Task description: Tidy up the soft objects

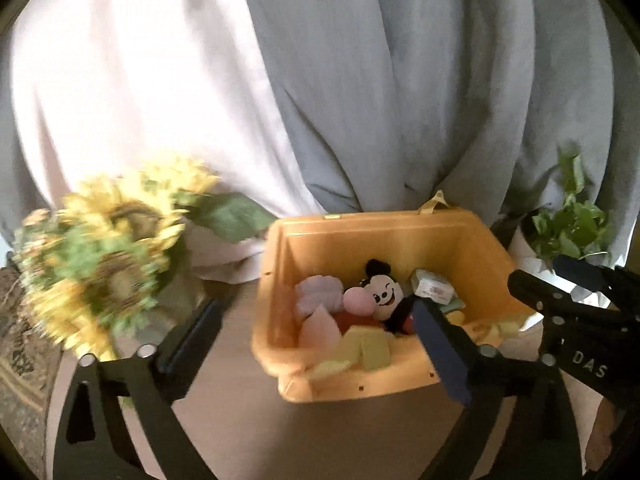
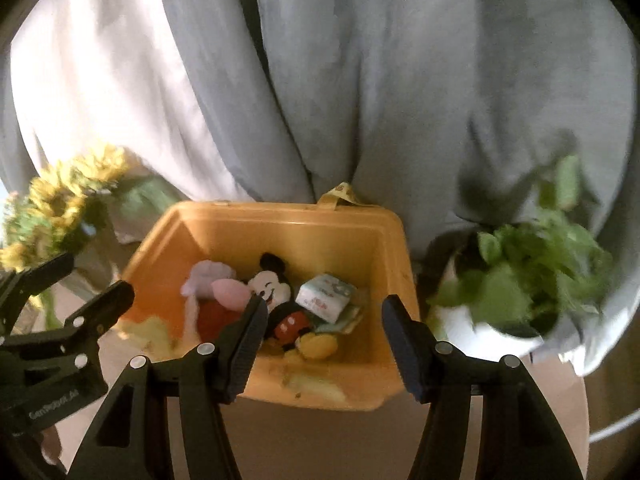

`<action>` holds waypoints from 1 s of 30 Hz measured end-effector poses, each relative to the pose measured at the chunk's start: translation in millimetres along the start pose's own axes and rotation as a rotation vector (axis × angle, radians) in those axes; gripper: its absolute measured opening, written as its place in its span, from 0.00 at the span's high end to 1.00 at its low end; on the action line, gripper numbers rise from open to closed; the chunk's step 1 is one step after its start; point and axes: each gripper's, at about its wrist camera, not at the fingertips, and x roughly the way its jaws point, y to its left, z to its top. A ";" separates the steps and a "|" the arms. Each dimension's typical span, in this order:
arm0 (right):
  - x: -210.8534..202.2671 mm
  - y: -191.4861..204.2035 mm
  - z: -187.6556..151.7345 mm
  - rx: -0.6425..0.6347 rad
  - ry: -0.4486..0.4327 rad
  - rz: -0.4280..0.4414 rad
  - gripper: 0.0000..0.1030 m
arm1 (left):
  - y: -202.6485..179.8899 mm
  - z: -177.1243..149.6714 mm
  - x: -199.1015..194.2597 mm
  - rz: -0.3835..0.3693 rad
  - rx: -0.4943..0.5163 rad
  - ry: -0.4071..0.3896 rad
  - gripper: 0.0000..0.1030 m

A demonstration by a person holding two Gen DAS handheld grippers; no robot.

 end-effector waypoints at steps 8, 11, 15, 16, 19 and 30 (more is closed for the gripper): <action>-84.6 9.1 -39.0 0.061 -0.085 -0.010 0.30 | 10.3 -33.5 -79.3 -0.021 -0.017 -0.055 0.02; -113.6 17.8 -55.6 0.060 -0.111 -0.051 0.30 | 17.2 -45.5 -96.7 -0.035 -0.007 -0.060 0.02; -146.6 27.5 -76.9 0.075 -0.145 -0.085 0.30 | 24.0 -64.4 -124.6 -0.079 -0.003 -0.069 0.02; -152.9 28.2 -81.3 0.081 -0.152 -0.093 0.30 | 23.9 -67.2 -130.4 -0.086 0.000 -0.070 0.02; -173.2 33.2 -94.8 0.099 -0.161 -0.109 0.30 | 24.2 -77.4 -148.2 -0.101 0.015 -0.079 0.02; -231.0 41.5 -128.8 0.107 -0.197 -0.113 0.30 | 20.9 -99.4 -211.7 -0.088 0.022 -0.144 0.01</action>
